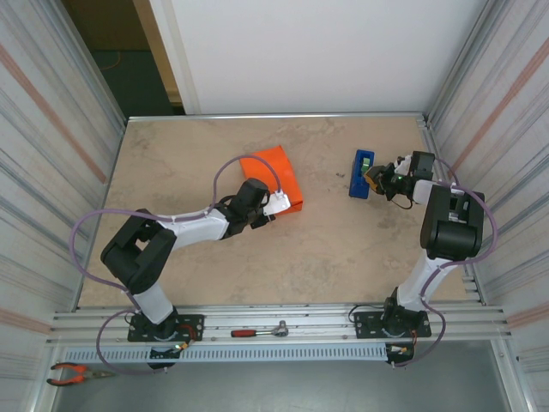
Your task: Wrap the gift box in paper
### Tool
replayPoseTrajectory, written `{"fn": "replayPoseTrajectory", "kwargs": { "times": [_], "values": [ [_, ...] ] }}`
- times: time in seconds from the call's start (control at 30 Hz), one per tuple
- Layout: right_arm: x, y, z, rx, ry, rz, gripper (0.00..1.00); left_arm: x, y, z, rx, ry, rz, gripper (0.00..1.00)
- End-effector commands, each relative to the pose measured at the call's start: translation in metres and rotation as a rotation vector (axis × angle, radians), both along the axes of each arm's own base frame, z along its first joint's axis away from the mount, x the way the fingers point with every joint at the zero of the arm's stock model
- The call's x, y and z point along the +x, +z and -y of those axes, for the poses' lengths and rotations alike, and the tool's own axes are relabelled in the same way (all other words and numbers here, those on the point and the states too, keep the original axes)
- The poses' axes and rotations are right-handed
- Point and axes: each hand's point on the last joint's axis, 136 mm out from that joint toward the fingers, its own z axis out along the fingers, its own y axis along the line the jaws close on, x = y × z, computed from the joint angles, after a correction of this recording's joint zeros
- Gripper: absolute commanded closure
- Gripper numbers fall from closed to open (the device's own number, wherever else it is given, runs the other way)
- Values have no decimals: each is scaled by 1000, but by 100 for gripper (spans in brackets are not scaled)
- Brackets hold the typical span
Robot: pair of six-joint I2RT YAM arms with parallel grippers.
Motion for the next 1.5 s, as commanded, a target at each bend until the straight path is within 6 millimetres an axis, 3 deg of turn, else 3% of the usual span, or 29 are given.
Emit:
{"fn": "replayPoseTrajectory", "kwargs": {
  "times": [0.0, 0.13, 0.27, 0.4, 0.6, 0.8, 1.47],
  "values": [
    [2, -1, -4, -6, 32, 12, 80, -13, -29, -9, 66, 7, -96, 47],
    [2, -2, -3, -7, 32, 9, 84, -13, -29, -8, 65, 6, -96, 47],
    [1, -1, -3, 1, 33, 8, 100, -13, -30, -8, 66, 5, -97, 47],
    [1, 12, -4, 17, 26, 37, 100, -13, -30, -8, 66, 5, -96, 48],
    [-3, 51, -9, 28, 0, 122, 100, -13, -30, -8, 68, 5, -98, 48],
    [-15, 69, -18, 21, 4, 143, 100, -14, -31, -8, 70, 5, -102, 47],
    [-64, 43, -32, 10, -24, 29, 100, -15, -32, -7, 77, 3, -102, 48]
  ]
}}
